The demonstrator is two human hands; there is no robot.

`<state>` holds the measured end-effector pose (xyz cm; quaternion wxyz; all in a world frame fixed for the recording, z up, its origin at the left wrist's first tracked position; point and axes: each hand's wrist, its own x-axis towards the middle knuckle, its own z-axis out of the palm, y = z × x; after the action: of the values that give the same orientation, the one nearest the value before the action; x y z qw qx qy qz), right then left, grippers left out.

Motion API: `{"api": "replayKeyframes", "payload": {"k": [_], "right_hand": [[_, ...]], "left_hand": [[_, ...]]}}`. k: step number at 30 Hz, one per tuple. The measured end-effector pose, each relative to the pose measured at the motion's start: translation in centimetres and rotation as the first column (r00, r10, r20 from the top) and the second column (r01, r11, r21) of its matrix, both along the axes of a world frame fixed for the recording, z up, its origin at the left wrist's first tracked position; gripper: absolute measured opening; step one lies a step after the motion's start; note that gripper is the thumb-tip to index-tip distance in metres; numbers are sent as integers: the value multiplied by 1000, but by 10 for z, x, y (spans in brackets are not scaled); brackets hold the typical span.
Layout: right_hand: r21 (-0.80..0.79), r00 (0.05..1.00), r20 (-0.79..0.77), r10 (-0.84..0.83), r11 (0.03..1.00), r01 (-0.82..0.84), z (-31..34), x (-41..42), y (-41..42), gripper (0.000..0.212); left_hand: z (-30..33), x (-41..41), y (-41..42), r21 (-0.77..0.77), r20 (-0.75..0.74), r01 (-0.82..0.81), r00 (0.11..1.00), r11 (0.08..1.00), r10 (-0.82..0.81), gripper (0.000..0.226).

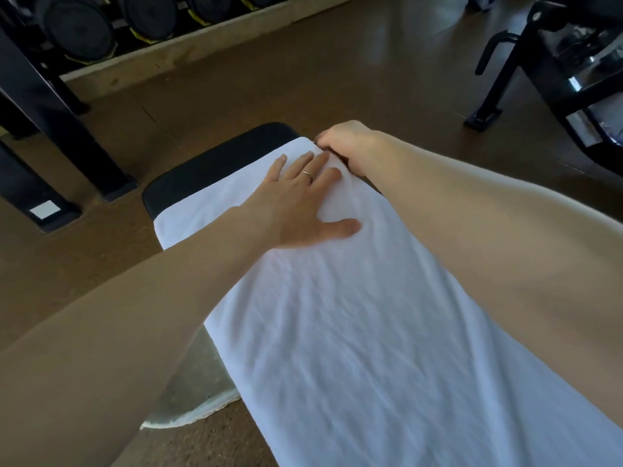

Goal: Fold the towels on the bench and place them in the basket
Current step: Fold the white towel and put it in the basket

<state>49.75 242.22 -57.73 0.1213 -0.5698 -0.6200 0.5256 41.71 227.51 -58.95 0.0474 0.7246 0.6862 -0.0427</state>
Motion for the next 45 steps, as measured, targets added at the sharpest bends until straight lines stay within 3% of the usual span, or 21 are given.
{"api": "replayKeyframes", "payload": {"k": [4, 7, 9, 12, 16, 20, 22, 24, 27, 30, 34, 39, 45], "right_hand": [[-26, 979, 128, 161, 987, -159, -6, 3, -1, 23], [-16, 902, 293, 316, 945, -326, -6, 18, -4, 19], [3, 876, 346, 336, 933, -359, -9, 31, -8, 16], [-15, 859, 403, 314, 941, -337, -14, 63, -19, 22], [-192, 953, 194, 232, 962, -195, -13, 124, -49, 27], [-107, 939, 299, 169, 984, -143, -12, 194, -90, 41], [-46, 916, 372, 152, 988, -146, -9, 225, -107, 42], [-17, 918, 372, 139, 990, -143, -3, 254, -128, 44], [94, 909, 394, 136, 978, -187, 6, 296, -166, 48], [179, 896, 427, 122, 960, -216, 9, 336, -199, 48], [208, 851, 518, 88, 952, -225, 5, 377, -224, 51], [277, 815, 579, 9, 938, -207, 6, 409, -247, 50], [389, 758, 652, 11, 853, -348, 2, 430, -264, 42]], "left_hand": [[6, -5, 11, -18, 37, 25, 999, 1000, -24, 97], [7, -7, 19, -11, 70, 25, 997, 1000, -24, 90], [8, -7, 26, 6, 49, 12, 999, 1000, -13, 91], [11, -7, 40, -44, -83, -1, 997, 999, -2, 91], [10, 4, 49, -89, -177, -58, 983, 994, 41, 75], [25, 39, 46, -149, -324, -157, 941, 976, 102, 77], [37, 67, 32, -96, -275, -65, 961, 993, 36, 68], [42, 100, 7, -45, -119, 69, 990, 997, -74, 61], [33, 147, -38, -85, 64, 211, 976, 974, -206, 61], [22, 167, -60, -152, 1, 182, 983, 971, -184, 67], [23, 180, -68, -107, -80, 106, 990, 989, -115, 71], [25, 227, -92, -175, 18, 219, 976, 960, -219, 68], [10, 235, -99, -171, 37, 168, 986, 971, -164, 66]]}}
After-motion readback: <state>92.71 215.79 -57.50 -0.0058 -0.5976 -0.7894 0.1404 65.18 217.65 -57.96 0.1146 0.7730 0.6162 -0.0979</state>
